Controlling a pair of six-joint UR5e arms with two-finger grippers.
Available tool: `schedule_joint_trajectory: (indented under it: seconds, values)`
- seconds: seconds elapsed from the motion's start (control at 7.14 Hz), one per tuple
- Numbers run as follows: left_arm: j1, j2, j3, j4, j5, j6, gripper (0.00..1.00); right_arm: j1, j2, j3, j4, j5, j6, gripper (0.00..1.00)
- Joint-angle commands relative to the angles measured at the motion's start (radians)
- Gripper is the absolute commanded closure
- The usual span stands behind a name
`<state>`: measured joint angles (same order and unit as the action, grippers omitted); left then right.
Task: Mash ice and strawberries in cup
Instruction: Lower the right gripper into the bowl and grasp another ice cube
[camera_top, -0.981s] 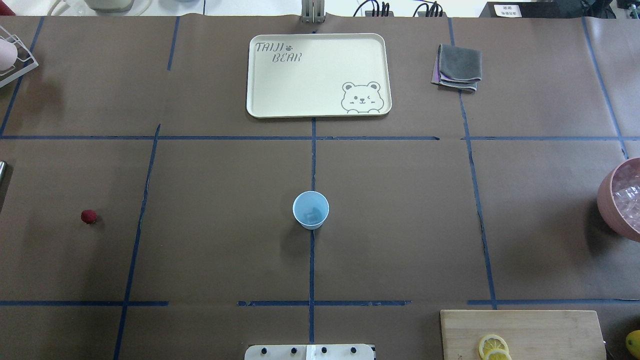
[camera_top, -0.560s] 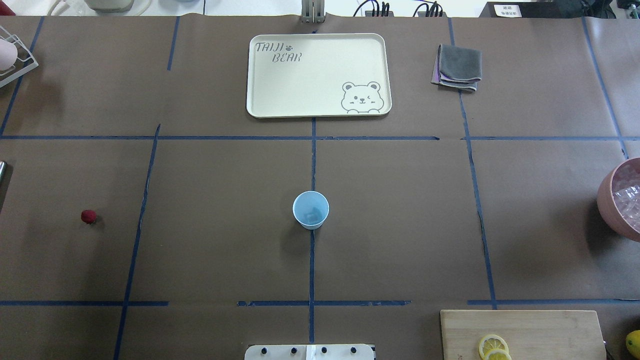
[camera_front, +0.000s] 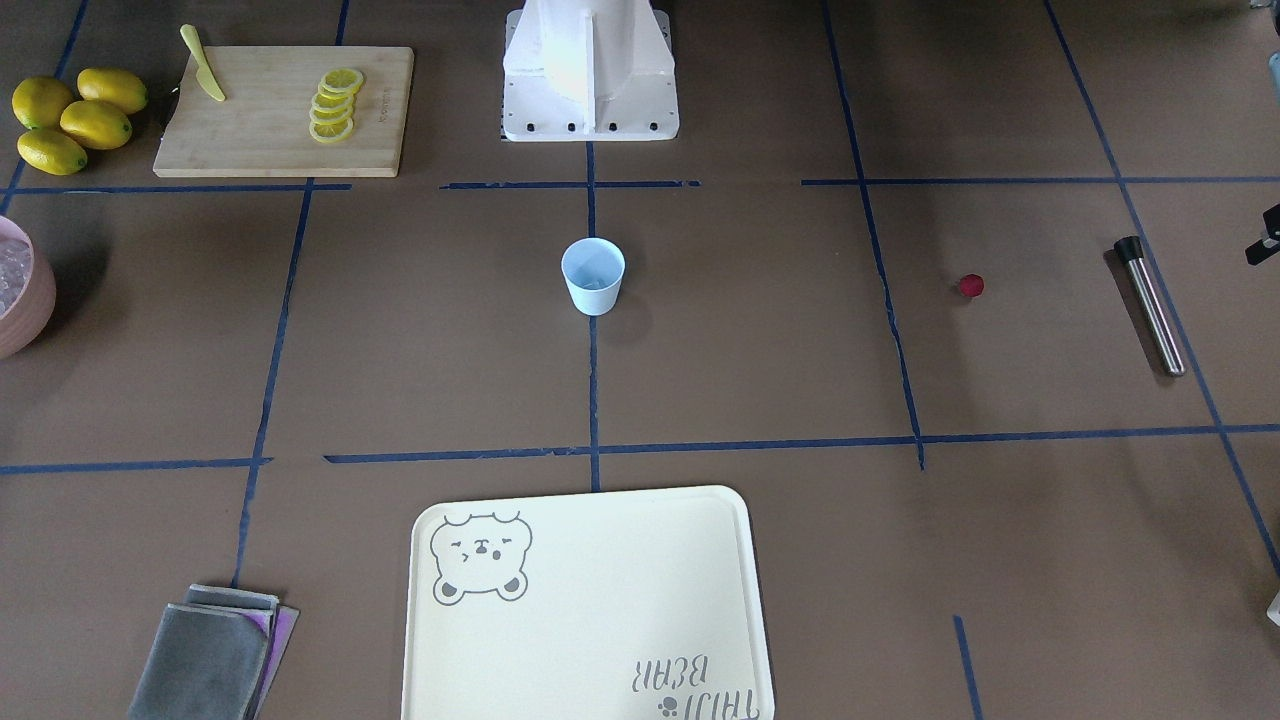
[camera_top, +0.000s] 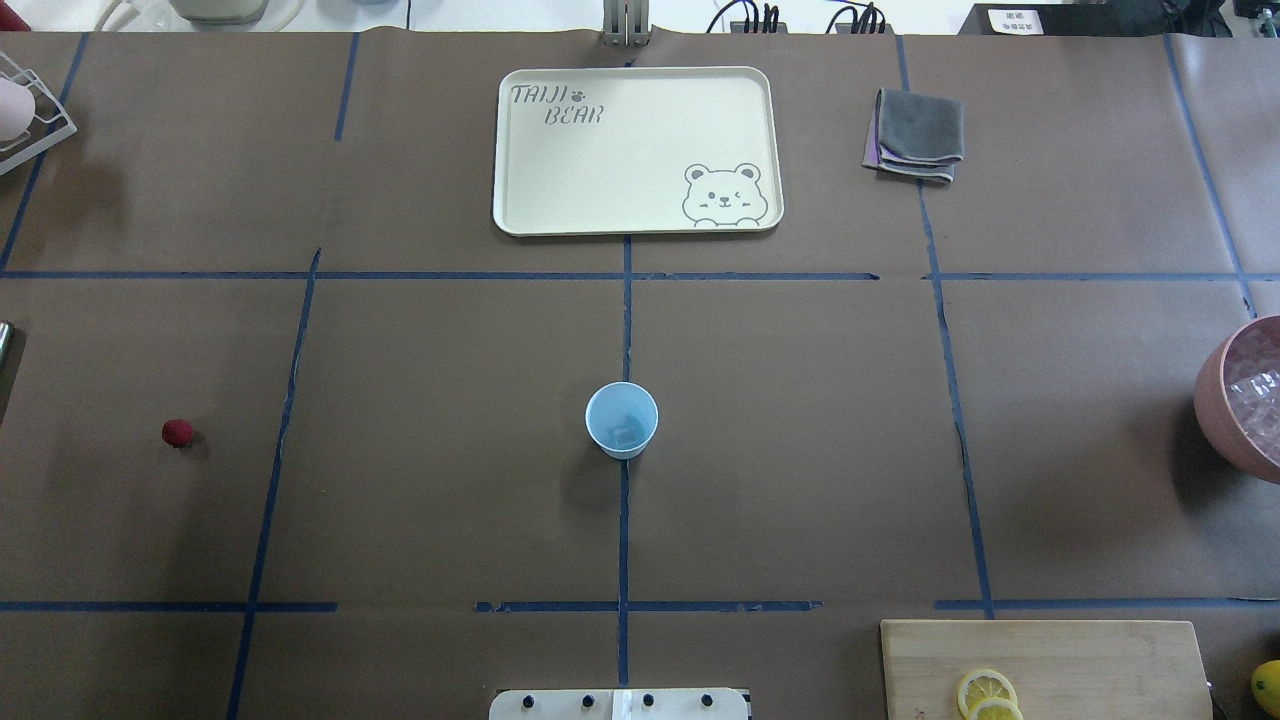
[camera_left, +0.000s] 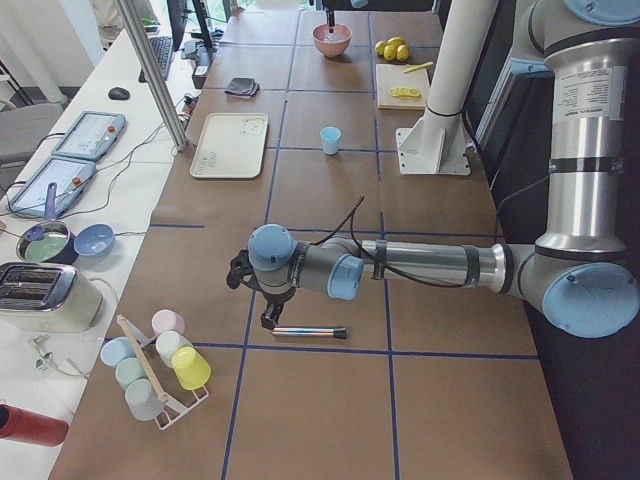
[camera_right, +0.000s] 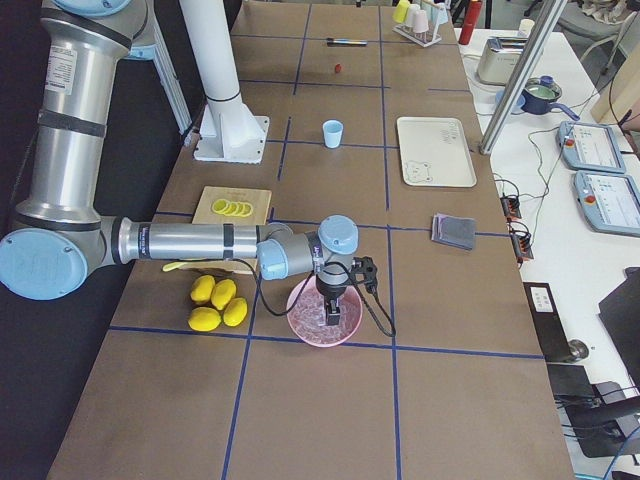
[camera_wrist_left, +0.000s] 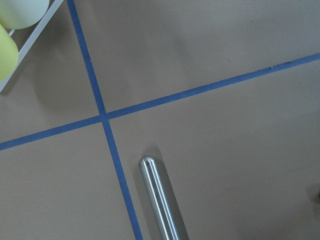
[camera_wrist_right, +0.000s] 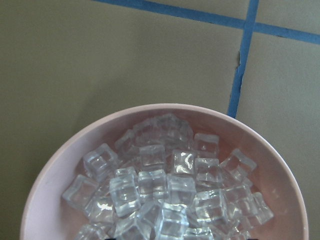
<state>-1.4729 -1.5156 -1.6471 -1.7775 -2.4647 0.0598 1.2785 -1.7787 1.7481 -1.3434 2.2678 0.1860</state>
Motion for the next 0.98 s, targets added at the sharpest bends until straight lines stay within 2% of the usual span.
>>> schedule_joint_trajectory:
  seconds: [0.0, 0.42, 0.84]
  values:
    - [0.005, 0.0, 0.0, 0.0, 0.0, 0.0, 0.0, -0.024, 0.004, -0.004, 0.009, 0.001, 0.001, 0.19]
    - [0.005, 0.0, 0.0, 0.0, 0.0, 0.0, 0.0, -0.062, 0.002, -0.015, 0.018, -0.005, -0.005, 0.19]
    - [0.005, 0.0, 0.0, 0.0, -0.002, 0.0, 0.0, -0.079, 0.004, -0.021, 0.018, -0.023, -0.005, 0.23]
